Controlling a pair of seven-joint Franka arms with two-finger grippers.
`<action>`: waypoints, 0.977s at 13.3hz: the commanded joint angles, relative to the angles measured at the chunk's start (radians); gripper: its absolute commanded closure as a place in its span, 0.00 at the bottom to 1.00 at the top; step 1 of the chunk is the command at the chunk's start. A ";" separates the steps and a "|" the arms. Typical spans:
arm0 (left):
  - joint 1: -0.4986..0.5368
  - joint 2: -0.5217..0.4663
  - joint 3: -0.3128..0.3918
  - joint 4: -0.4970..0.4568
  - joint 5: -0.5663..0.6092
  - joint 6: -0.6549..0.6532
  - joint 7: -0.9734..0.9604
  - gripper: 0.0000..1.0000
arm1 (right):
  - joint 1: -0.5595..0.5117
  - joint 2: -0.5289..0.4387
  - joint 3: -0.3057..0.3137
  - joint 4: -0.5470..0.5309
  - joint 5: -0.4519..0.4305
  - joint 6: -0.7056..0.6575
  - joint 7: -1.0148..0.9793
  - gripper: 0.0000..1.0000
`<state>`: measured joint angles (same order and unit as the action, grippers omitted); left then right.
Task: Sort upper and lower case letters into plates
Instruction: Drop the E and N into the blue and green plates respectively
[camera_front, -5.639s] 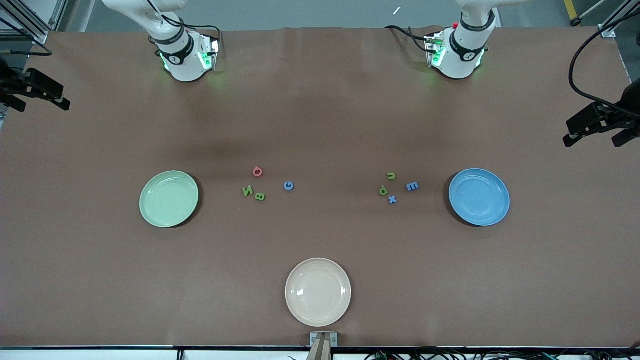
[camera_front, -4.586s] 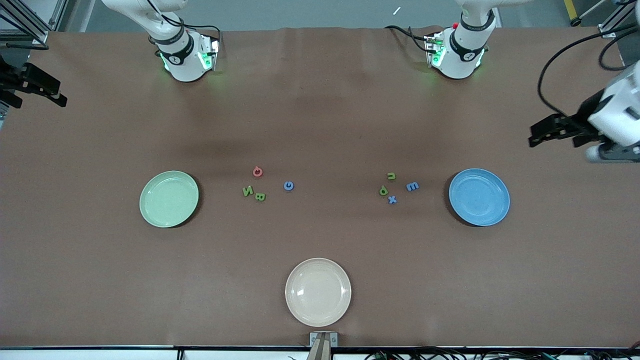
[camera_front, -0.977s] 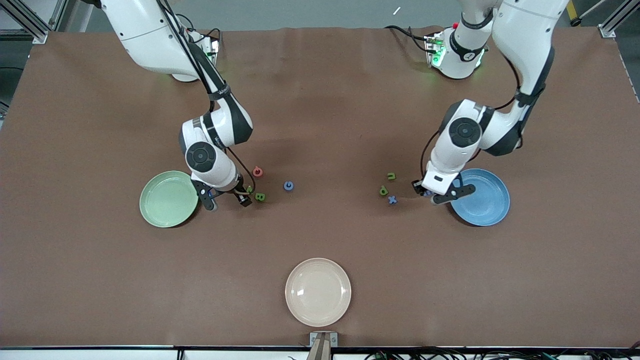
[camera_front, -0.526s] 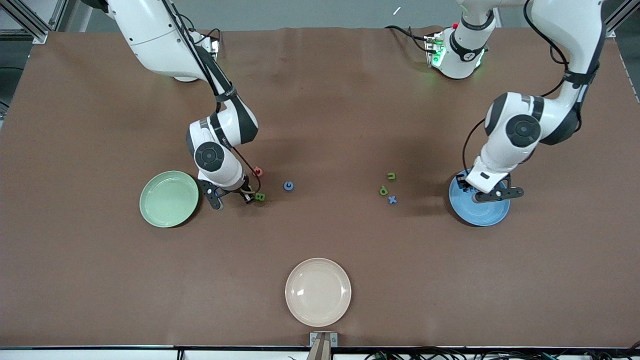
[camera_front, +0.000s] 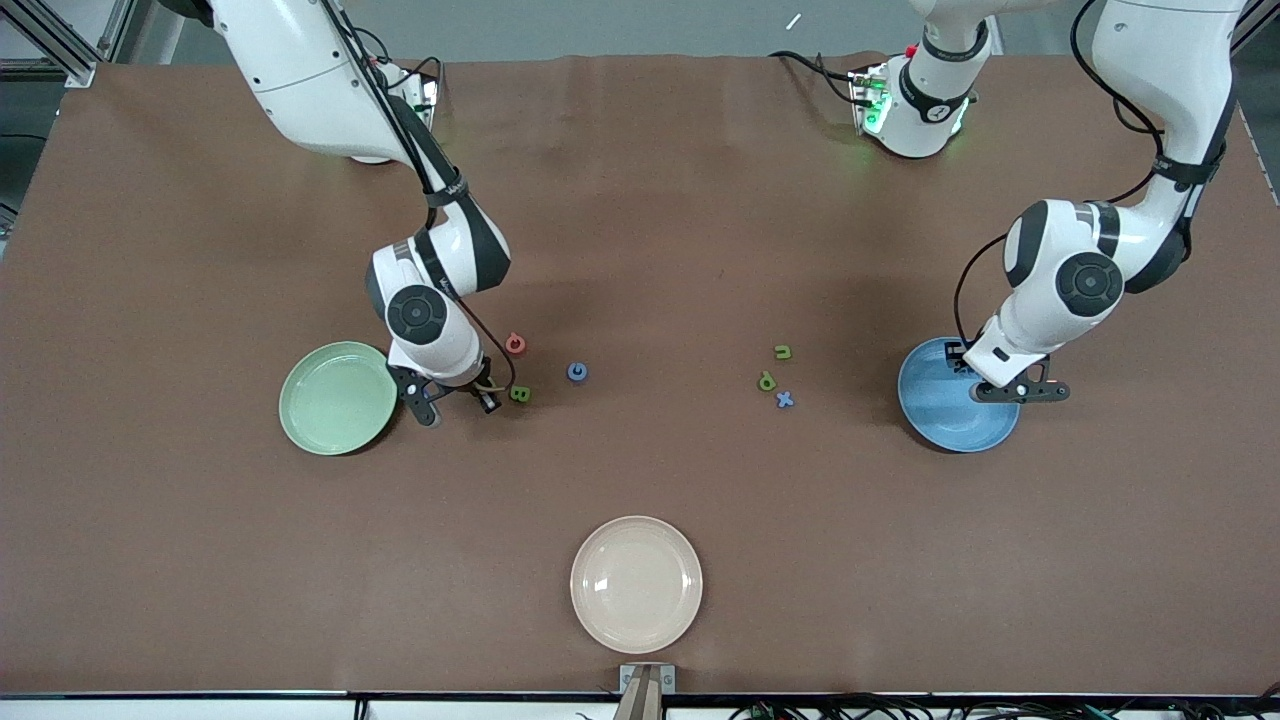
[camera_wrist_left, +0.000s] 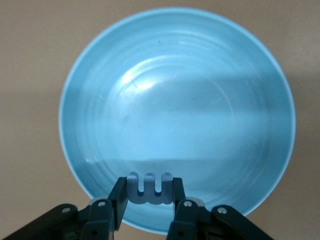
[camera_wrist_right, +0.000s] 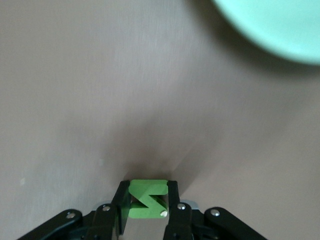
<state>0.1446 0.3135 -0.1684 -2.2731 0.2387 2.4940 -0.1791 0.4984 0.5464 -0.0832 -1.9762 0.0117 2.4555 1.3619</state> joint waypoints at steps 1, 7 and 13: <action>0.018 0.028 -0.008 0.000 0.016 0.029 0.009 0.83 | -0.092 -0.095 0.006 -0.010 -0.022 -0.120 -0.142 1.00; 0.021 0.053 -0.008 -0.005 0.016 0.060 0.009 0.64 | -0.271 -0.200 0.005 -0.093 -0.024 -0.161 -0.421 1.00; 0.015 0.002 -0.120 0.104 0.001 -0.111 -0.013 0.00 | -0.379 -0.207 0.013 -0.247 -0.006 0.080 -0.546 0.99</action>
<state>0.1563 0.3448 -0.2316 -2.2232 0.2387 2.4793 -0.1793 0.1288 0.3747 -0.0941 -2.1837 0.0007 2.5209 0.8180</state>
